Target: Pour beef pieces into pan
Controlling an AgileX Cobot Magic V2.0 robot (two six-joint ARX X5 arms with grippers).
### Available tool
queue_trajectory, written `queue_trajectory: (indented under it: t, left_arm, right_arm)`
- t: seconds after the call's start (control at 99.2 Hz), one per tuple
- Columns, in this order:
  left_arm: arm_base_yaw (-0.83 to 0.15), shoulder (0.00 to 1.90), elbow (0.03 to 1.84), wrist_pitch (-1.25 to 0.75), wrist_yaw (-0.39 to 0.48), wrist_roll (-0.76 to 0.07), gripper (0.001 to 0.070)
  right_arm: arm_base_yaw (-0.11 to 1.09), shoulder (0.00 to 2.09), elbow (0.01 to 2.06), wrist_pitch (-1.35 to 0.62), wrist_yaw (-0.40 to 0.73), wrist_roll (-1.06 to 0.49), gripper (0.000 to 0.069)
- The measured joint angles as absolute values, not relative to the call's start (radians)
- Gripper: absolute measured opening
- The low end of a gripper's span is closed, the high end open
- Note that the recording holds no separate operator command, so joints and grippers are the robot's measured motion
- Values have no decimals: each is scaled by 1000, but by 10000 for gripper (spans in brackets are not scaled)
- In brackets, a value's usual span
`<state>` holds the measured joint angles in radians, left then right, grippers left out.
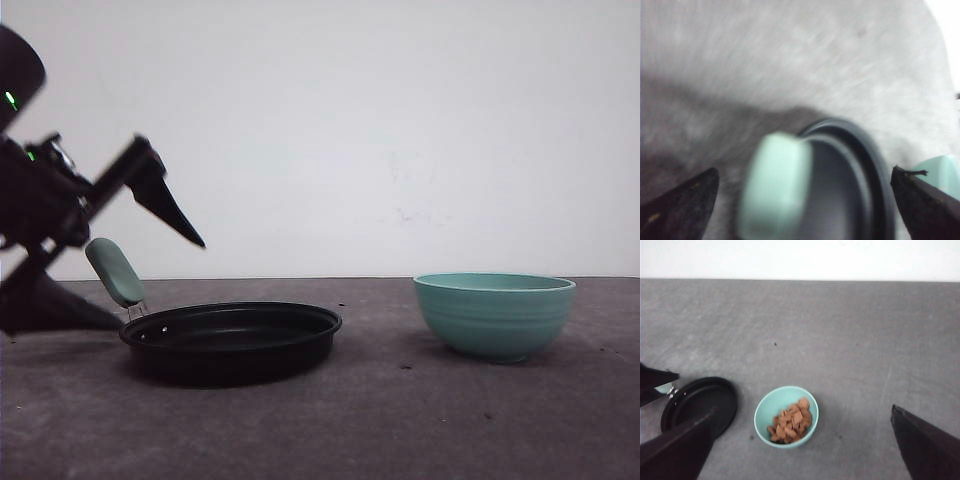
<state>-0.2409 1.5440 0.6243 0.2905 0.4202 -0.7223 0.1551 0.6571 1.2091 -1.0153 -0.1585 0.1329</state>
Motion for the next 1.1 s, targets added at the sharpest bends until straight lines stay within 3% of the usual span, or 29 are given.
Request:
queue_trajectory:
  t: [0.05,0.091,0.232,0.292,0.514,0.817,0.988,1.099]
  left_arm:
    - [-244,1563,624,301,418,-723,622]
    - [-244,1576,625,319,414,-725,547]
    - [-244,1582,625,334,372,-727,159]
    - [-244,1582,625,346,366,-724,73]
    - [-252,1533,625,296,371,-722,53]
    - [-365,1217,625,89,363,-695,53]
    - [-428,1066,625,54,365,-696,53]
    - [-437,1014,625,20,363,-696,53]
  right_arm:
    - [155,645,1209,-1037,-146,135,683]
    - [155,635,1209,-1052,-130,135,683]
    - [155,599,1209,-1070,-104,135,683]
    - [155,590,1209,-1073,-104,135,683]
    - [155,594,1205,-1068,-27,135,683]
    - [155,699,966,-870,-62,136,671]
    - [155,888,767,-621,-208,173,562]
    - [156,1028,746,-488,-238,204,469]
